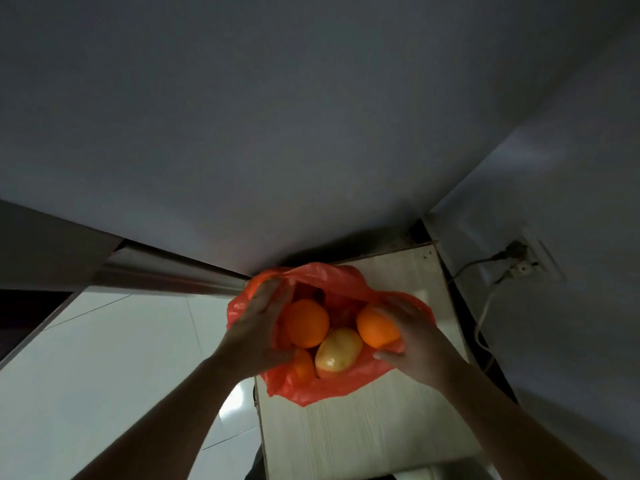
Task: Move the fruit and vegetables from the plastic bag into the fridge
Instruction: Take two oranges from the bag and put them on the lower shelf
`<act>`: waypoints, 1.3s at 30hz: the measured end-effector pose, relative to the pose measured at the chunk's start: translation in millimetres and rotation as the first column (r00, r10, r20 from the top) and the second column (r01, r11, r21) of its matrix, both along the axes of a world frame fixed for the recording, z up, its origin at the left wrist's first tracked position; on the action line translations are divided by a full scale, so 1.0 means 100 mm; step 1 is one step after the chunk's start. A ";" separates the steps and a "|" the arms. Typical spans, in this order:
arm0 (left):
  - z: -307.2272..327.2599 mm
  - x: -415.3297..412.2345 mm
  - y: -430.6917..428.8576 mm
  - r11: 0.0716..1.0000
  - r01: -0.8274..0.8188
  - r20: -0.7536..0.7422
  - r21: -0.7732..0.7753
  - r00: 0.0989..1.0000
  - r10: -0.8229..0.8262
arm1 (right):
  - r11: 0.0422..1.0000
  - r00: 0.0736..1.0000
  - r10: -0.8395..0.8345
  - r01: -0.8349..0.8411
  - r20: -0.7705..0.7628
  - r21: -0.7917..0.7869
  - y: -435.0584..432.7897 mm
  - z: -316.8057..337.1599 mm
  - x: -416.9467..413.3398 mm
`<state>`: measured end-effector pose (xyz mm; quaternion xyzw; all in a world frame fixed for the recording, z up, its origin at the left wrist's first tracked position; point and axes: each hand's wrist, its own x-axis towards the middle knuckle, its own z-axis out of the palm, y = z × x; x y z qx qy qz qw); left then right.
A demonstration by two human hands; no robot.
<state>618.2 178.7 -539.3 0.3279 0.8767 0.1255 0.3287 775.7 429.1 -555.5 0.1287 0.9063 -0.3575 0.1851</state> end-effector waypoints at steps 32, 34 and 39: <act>0.65 0.50 0.38 0.985 0.047 0.000 0.166 0.999 -0.047 | 0.921 0.914 -0.375 0.386 -0.155 0.046 -0.40 0.69 0.61; 0.86 0.51 0.30 0.985 -0.013 0.045 0.172 0.999 0.005 | 0.910 0.896 -0.403 0.414 -0.188 0.023 -0.52 0.91 0.62; 1.51 0.56 0.09 0.970 -0.049 0.086 0.239 0.996 0.030 | 0.890 0.863 -0.451 0.452 -0.230 -0.048 -0.82 1.63 0.63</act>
